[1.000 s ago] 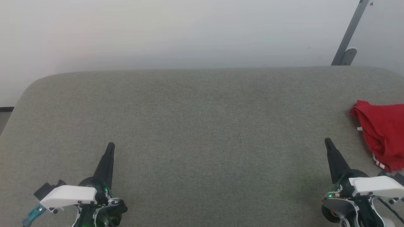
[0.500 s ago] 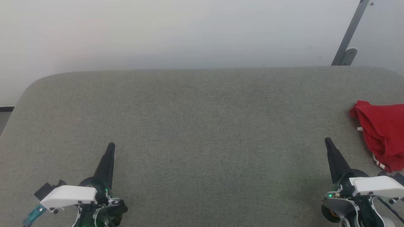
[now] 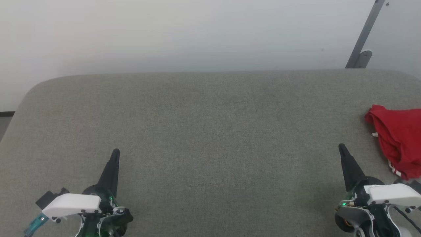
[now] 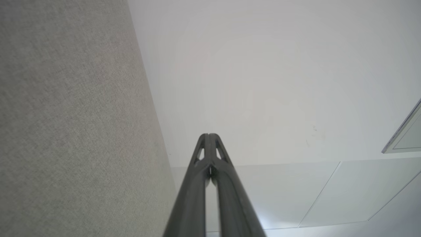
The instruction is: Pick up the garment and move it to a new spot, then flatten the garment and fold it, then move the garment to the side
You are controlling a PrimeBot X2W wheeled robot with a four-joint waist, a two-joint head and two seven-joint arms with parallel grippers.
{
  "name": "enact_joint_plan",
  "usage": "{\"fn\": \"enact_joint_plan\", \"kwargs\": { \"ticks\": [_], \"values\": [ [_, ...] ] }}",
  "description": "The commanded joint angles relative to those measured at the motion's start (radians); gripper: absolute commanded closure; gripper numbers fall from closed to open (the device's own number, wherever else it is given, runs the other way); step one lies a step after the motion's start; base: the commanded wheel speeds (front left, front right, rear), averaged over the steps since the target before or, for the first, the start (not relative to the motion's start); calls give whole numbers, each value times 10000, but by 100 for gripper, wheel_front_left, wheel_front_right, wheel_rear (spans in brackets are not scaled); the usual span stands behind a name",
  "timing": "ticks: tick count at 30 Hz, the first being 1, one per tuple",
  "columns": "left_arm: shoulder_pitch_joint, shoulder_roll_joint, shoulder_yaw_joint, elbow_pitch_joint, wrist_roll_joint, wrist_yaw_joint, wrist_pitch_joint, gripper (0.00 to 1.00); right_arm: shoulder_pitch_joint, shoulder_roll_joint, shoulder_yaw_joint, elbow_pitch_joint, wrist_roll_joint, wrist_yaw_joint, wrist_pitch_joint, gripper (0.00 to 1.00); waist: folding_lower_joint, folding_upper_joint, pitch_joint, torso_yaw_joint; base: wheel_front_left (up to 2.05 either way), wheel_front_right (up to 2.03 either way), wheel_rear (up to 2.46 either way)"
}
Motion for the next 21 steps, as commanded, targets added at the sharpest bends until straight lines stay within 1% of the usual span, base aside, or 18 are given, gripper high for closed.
{"fn": "enact_joint_plan", "kwargs": {
  "ticks": [1,21],
  "values": [
    [-127,-12,1,-4,-33,-28,34,100,-68,32,-1,-37,38,4,31,100,0,-1,0,0,0,0,0],
    [-127,-12,1,-5,-35,-29,34,100,-67,30,3,-37,40,4,29,100,0,-1,0,0,0,0,0]
  ]
}}
